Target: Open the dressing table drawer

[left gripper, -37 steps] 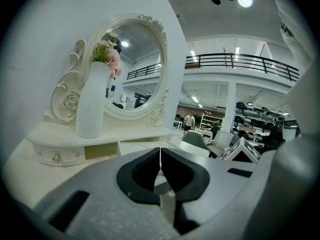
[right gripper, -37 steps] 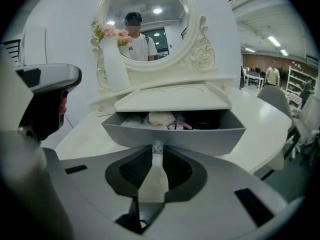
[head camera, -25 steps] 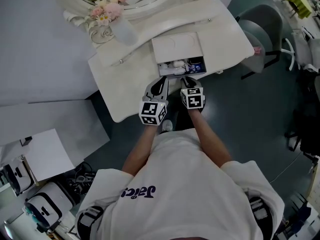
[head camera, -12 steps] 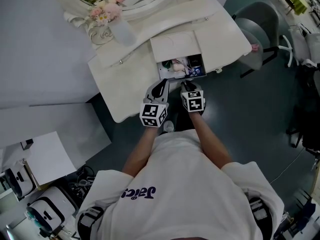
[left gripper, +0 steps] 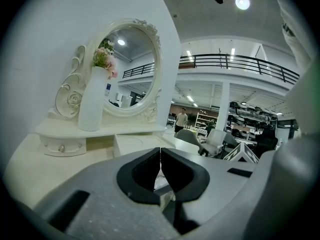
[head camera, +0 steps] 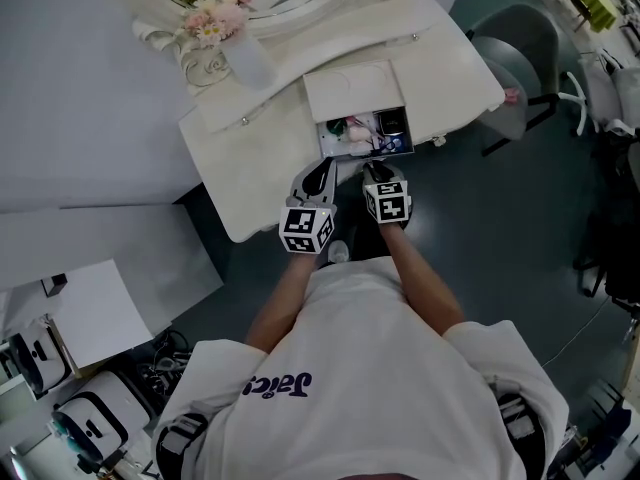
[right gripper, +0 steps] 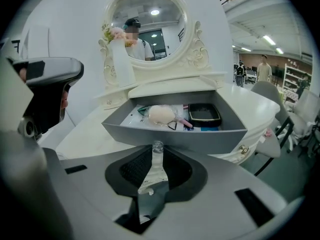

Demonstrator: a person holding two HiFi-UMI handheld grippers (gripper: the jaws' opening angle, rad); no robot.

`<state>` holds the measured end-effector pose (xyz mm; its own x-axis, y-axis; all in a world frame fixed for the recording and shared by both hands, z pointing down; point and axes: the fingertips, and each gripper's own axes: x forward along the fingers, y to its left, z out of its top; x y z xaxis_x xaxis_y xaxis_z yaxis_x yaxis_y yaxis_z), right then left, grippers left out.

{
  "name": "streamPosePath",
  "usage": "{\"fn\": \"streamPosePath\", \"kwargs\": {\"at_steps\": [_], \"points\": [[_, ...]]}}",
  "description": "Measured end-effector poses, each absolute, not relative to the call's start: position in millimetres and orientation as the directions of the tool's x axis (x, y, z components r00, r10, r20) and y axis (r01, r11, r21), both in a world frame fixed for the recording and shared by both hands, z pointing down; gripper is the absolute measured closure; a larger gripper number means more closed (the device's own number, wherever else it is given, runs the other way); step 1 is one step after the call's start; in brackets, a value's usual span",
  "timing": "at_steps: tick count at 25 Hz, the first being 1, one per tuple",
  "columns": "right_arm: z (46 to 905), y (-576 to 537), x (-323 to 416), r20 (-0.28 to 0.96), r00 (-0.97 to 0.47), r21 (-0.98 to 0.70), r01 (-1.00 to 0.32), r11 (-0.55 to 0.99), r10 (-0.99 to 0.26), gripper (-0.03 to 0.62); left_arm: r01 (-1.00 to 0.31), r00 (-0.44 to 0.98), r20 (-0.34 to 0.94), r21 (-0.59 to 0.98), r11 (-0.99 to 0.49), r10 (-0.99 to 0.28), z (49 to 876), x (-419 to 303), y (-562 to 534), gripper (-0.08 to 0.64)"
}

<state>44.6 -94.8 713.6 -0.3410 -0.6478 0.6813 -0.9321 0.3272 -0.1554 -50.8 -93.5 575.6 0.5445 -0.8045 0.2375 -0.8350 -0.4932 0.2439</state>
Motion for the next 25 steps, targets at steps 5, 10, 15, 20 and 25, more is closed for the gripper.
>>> {"fn": "streamPosePath", "kwargs": {"at_steps": [5, 10, 15, 20, 25], "points": [[700.0, -94.8, 49.2, 0.671, -0.325, -0.143, -0.938, 0.315, -0.666, 0.520, -0.830, 0.551, 0.221, 0.242, -0.502, -0.805, 568.4, -51.0, -94.5, 0.545], [661.3, -100.3, 60.6, 0.602, -0.316, -0.164, -0.948, 0.273, -0.734, 0.520, -0.848, 0.523, 0.205, 0.223, -0.481, -0.827, 553.9, -56.7, -97.2, 0.545], [595.9, -114.1, 68.0, 0.463, -0.323, -0.215, -0.944, 0.249, -0.825, 0.523, -0.852, 0.510, 0.124, 0.205, -0.481, -0.851, 519.7, -61.3, -105.9, 0.545], [532.4, -110.9, 68.7, 0.345, -0.302, -0.051, -0.951, 0.304, -0.889, 0.551, -0.886, 0.451, 0.042, 0.142, -0.442, -0.891, 476.9, -71.2, -102.9, 0.545], [466.2, -108.8, 75.6, 0.215, -0.285, -0.005, -0.957, 0.291, -0.934, 0.571, -0.872, 0.481, -0.018, 0.100, -0.480, -0.877, 434.2, -57.9, -101.2, 0.545]]}}
